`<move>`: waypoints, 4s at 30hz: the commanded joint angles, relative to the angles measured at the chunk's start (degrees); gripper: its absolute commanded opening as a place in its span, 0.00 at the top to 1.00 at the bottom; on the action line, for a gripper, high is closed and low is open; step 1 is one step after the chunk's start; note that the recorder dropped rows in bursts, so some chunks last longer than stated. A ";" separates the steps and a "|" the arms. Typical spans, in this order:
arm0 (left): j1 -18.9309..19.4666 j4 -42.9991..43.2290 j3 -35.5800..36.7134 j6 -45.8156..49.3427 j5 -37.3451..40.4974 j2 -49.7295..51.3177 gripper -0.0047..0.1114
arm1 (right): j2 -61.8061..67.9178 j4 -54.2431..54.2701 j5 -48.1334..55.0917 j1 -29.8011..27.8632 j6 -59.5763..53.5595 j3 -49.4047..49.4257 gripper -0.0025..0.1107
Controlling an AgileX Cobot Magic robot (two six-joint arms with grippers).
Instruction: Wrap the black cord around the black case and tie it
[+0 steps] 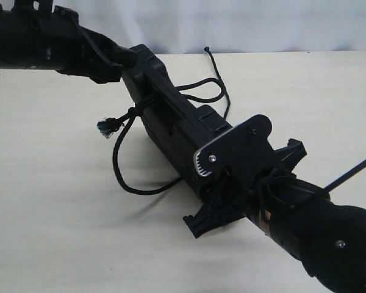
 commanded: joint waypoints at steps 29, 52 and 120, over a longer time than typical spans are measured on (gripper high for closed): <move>17.64 4.15 2.62 -4.89 4.95 -0.44 0.41 | 0.39 1.01 -8.95 -0.57 -10.08 0.18 0.94; 18.82 6.87 2.62 -4.89 5.94 -0.44 0.42 | 14.19 1.01 -11.11 -0.57 -19.82 -7.97 0.94; -7.52 60.90 -30.39 -38.73 27.67 20.16 0.96 | 16.37 1.01 -20.15 -0.57 -24.53 -8.70 0.94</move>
